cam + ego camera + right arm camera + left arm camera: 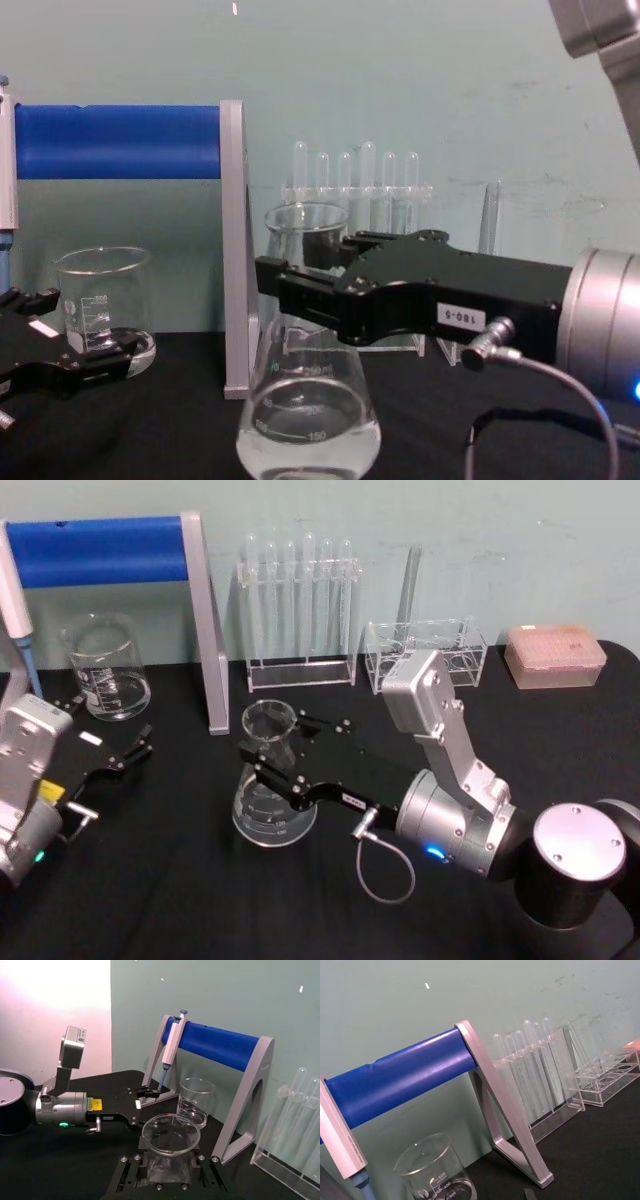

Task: Grasp the erlenmeyer flask with one hand, shake it three times, then place it back.

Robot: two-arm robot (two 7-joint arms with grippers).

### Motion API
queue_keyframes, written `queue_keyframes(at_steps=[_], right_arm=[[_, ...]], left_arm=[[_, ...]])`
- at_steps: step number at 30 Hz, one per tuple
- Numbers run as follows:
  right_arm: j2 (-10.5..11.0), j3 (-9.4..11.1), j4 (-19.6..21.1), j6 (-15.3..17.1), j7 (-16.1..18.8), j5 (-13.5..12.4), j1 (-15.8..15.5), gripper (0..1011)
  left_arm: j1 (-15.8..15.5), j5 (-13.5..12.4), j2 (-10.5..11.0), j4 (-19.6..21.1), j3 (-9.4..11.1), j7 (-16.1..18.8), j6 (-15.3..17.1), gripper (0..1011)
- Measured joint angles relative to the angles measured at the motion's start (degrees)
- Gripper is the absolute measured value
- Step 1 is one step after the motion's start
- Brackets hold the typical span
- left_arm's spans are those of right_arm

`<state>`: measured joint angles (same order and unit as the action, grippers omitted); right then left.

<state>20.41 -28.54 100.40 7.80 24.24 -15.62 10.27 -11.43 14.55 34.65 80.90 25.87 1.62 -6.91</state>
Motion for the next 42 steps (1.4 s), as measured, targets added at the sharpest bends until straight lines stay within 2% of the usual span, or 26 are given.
queue_keyframes(at_steps=[6, 9, 15, 20, 21, 28, 35, 42], right_arm=[[0.37, 0.83, -0.44, 0.0, -1.11, -0.1, 0.19, 449], [0.71, 1.97, -0.67, 0.02, -2.02, -0.13, 0.19, 449], [1.36, 5.01, -1.35, 0.05, -4.24, -0.13, 0.11, 449], [1.87, 8.78, -2.33, 0.33, -6.58, 0.02, -0.23, 449], [1.87, 8.78, -2.33, 0.33, -6.58, 0.02, -0.23, 449], [2.16, 13.25, -3.53, 0.37, -9.23, 0.88, -0.79, 449], [1.99, 16.39, -4.22, 0.56, -10.64, 1.66, -1.39, 449], [1.38, 17.95, -4.51, 0.75, -10.86, 2.34, -1.65, 449]], left_arm=[[0.0, 0.0, 0.0, 0.0, 0.0, 0.0, 0.0, 1001], [0.0, 0.0, 0.0, 0.0, 0.0, 0.0, 0.0, 1000], [0.0, 0.0, 0.0, 0.0, 0.0, 0.0, 0.0, 1001], [0.0, 0.0, 0.0, 0.0, 0.0, 0.0, 0.0, 1001], [0.0, 0.0, 0.0, 0.0, 0.0, 0.0, 0.0, 1001], [0.0, 0.0, 0.0, 0.0, 0.0, 0.0, 0.0, 1001], [0.0, 0.0, 0.0, 0.0, 0.0, 0.0, 0.0, 1001], [0.0, 0.0, 0.0, 0.0, 0.0, 0.0, 0.0, 1001]])
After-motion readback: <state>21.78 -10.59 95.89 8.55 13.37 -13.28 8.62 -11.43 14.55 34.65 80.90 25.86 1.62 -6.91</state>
